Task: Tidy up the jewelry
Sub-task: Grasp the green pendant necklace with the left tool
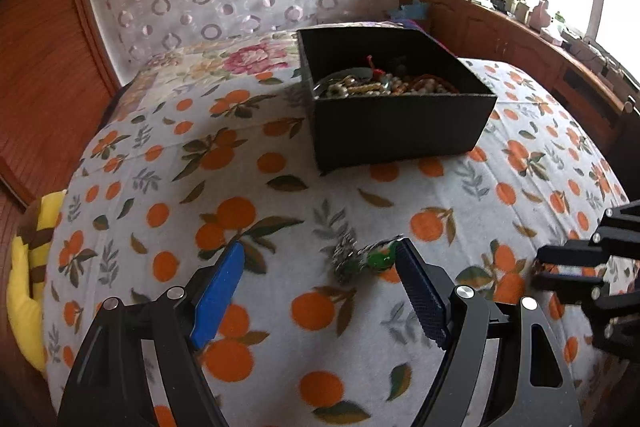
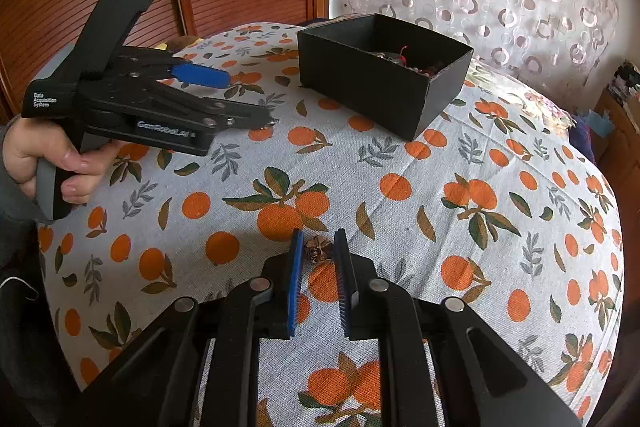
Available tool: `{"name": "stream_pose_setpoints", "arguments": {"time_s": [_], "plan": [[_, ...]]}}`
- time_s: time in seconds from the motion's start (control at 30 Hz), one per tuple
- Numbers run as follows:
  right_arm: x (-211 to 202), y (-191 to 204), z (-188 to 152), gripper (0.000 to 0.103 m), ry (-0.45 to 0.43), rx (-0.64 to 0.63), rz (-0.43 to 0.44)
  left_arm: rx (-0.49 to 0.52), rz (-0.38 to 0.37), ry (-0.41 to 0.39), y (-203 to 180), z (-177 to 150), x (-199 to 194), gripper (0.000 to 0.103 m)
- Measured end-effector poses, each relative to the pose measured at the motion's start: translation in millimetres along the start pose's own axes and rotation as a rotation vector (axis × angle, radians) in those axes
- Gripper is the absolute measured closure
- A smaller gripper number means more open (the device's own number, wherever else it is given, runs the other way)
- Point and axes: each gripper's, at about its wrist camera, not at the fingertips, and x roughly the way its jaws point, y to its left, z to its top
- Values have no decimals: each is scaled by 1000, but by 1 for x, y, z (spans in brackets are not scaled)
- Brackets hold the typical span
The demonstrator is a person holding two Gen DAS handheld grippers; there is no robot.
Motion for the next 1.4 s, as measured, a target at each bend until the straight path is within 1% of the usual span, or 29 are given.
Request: {"name": "stream_pose_setpoints", "arguments": {"time_s": [0.17,0.23,0.3,0.37,0.43,0.5,0.57,0.6,0.7,0.8,0.87,1.13,1.2,1.4], "plan": [[0,0,0,86,0,1,1,-10,3,4,7,-7,-5,29],[0,0,0,86,0,0,1,-8,-7,4,7,-8,-8,36],[0,0,0,85,0,0,1,-9,-50,-16,6,-7,-13,40],[0,0,0,85,0,1,2,5,-75,-29,2,-4,-16,49],[0,0,0,85,0,2,2,19,-107,-34,-2,-1,-17,61],[0,0,0,85,0,2,3,49,-144,-36,-8,2,-17,69],[0,-1,0,85,0,1,3,84,-158,-27,-13,4,-13,72],[0,-1,0,85,0,1,6,95,-163,-24,-16,5,-12,76],[0,0,0,85,1,2,10,134,-188,9,-20,6,-5,77],[0,0,0,85,1,0,9,174,-171,25,-24,4,-3,77],[0,0,0,85,1,0,10,186,-178,49,-25,4,-2,76],[0,2,0,85,2,-9,6,265,-162,71,-32,-4,-7,76],[0,3,0,85,3,-11,5,288,-151,76,-33,-5,-7,74],[0,3,0,85,3,-12,6,309,-161,93,-31,-7,-10,74]]}}
